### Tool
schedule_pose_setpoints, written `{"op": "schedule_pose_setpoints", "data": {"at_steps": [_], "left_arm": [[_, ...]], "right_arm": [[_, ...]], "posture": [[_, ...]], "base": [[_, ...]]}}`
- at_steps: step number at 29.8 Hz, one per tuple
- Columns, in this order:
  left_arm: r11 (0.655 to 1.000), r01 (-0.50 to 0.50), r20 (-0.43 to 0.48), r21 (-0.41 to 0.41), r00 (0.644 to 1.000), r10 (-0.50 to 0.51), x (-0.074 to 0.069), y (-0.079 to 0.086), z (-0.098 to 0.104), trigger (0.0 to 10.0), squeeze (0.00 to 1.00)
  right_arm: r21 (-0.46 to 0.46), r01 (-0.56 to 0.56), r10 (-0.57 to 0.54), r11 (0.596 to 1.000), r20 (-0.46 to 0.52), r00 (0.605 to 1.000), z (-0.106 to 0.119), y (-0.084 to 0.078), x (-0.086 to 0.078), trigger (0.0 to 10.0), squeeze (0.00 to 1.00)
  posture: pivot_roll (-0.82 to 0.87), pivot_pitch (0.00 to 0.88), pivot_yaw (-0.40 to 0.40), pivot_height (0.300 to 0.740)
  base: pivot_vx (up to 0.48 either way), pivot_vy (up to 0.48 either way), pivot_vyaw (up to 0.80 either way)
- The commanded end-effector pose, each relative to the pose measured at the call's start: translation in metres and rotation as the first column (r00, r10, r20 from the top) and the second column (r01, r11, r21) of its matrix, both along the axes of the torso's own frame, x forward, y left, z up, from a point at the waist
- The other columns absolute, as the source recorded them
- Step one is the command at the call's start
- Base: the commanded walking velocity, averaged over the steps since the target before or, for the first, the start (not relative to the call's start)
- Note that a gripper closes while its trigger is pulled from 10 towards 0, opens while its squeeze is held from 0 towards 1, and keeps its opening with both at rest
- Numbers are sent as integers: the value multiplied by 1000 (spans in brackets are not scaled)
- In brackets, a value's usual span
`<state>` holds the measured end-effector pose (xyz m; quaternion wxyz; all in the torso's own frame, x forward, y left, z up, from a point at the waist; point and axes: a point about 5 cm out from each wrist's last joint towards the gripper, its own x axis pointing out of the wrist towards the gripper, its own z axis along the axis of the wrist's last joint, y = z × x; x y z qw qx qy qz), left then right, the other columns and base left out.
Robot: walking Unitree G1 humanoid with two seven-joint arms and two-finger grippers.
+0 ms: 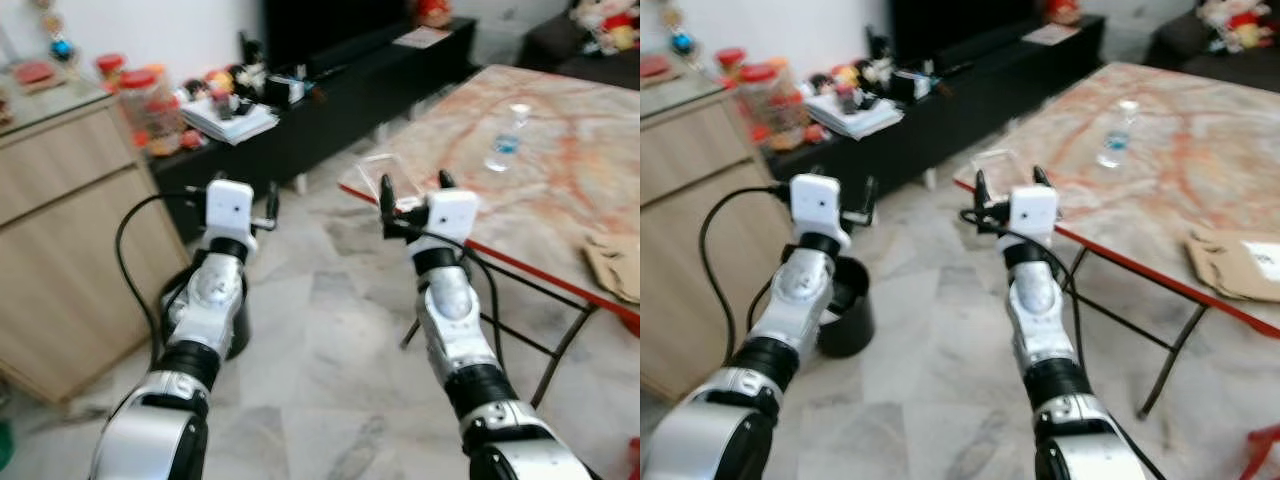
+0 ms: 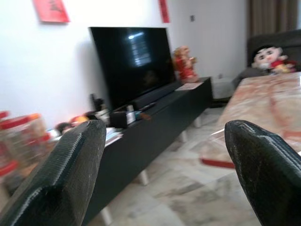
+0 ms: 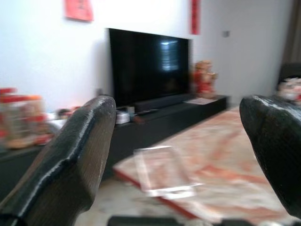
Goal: Picking trash to rubbish bin
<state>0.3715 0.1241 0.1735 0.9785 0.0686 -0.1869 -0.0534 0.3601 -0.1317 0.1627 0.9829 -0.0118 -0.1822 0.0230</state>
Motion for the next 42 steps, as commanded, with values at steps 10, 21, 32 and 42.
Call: {"op": "schedule_pose_setpoints", "data": {"at_steps": [10, 21, 32, 42], "left_arm": [[999, 17, -4, 29, 1000, -16, 0, 1, 2, 10000, 0], [999, 19, -9, 37, 1000, -19, 1, 1, 3, 10000, 0], [999, 25, -13, 38, 1000, -24, 2, 1, 4, 10000, 0], [998, 32, -8, 53, 999, -31, 1, -2, 5, 10000, 0]], "right_arm": [[14, -22, 22, 1000, 8, 1000, 4, 12, 0, 10000, 0], [22, -7, 7, 1000, 5, 1000, 3, 11, -1, 10000, 0], [30, -3, 3, 1000, 4, 1000, 3, 12, -1, 10000, 0], [38, -9, 8, 999, 11, 1000, 4, 13, -1, 10000, 0]], "posture": [[-82, 0, 78, 740], [-82, 0, 86, 740], [-84, 0, 94, 740], [-83, 0, 96, 740]], "base": [[0, 0, -800], [0, 144, -800], [0, 0, -800], [0, 0, -560]]}}
